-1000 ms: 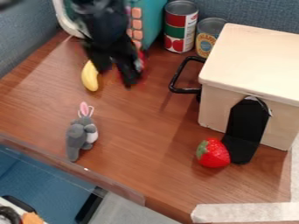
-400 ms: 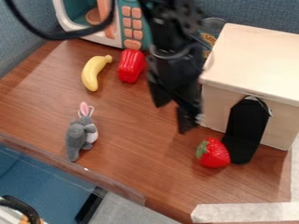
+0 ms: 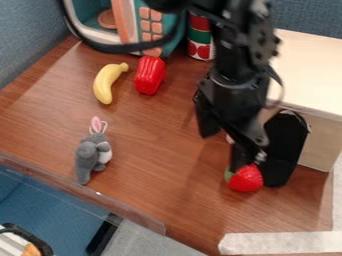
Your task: Move the red strawberry toy to the toys collection
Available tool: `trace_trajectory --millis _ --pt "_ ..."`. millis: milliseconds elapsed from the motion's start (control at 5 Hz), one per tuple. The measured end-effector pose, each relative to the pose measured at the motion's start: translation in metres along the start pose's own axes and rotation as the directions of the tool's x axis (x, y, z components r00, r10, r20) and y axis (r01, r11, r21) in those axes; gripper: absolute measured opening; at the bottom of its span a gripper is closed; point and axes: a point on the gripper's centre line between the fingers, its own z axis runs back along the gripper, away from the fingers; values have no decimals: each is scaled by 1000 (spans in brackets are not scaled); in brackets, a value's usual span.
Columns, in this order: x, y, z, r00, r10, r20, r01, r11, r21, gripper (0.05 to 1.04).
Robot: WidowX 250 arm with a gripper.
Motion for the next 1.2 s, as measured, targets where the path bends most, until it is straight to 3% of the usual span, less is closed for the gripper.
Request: trace_trajectory --millis 600,1000,1200 --pt "35 0 -27 998 55 -5 -55 998 13 1001" --pt "27 -4 -35 999 44 -11 -44 998 46 1001" --pt "23 -3 -36 999 29 29 -32 996 84 1001"
